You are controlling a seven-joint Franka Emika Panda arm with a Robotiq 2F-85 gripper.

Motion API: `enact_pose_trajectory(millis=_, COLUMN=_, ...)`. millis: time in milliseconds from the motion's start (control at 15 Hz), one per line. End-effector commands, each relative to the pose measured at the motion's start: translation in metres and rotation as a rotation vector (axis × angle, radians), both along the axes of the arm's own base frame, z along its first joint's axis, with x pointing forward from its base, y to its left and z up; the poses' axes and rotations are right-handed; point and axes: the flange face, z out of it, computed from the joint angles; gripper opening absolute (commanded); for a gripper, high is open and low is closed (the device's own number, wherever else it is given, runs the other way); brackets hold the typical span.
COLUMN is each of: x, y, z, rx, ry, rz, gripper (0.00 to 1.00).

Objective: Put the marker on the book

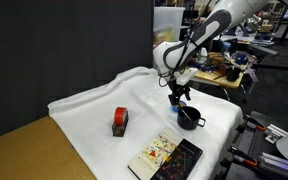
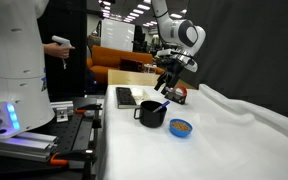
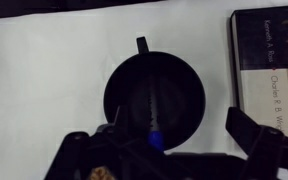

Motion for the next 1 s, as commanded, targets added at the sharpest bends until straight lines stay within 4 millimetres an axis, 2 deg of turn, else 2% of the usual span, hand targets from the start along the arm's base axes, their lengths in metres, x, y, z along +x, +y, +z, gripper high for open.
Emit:
enact_pose_trajectory(millis=0, x=0.008, y=0.001, z=0.011, rx=0.006, ry=-0.086, rz=0.012, gripper=1.0)
enact_pose_trajectory(millis=333, x=0.021, y=-0.001, z=0.011, rx=0.029, ry=-0.179, rz=0.01, gripper=1.0)
enact_pose_trajectory(millis=933, x=0.023, y=0.0, z=0.008, rx=0.032, ry=-0.155, rz=0.002, gripper=1.0)
